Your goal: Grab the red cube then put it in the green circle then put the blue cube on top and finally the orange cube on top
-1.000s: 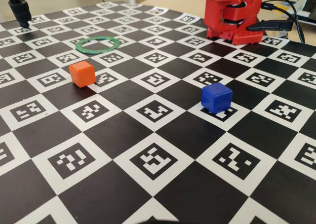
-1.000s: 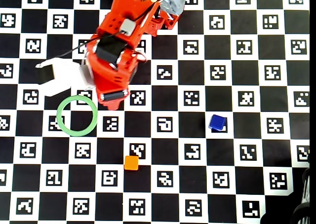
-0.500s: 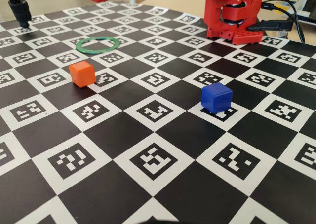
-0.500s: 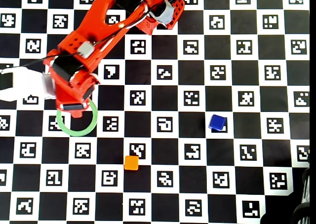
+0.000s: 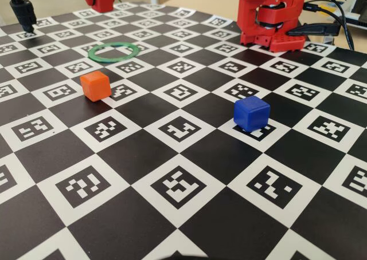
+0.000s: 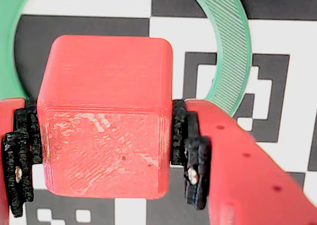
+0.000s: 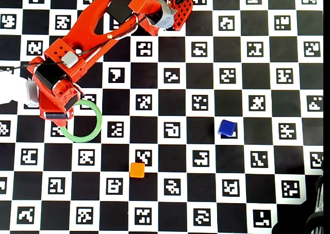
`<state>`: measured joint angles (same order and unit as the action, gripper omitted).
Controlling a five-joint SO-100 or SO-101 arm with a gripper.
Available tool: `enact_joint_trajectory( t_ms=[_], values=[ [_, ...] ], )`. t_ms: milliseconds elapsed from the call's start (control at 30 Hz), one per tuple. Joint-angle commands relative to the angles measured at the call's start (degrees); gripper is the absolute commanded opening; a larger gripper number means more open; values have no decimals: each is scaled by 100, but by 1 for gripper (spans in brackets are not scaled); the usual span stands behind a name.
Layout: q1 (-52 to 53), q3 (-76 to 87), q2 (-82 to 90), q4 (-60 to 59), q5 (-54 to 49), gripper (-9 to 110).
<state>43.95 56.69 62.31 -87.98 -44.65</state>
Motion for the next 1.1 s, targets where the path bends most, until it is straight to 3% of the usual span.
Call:
enact_joint_trajectory(
  t_ms=[0,467,1067],
  values=[
    [-26,18,308,185,-18,4],
    [-545,861,729,483,378,4],
    [-439,1986,1433,1459,255,4]
  ],
)
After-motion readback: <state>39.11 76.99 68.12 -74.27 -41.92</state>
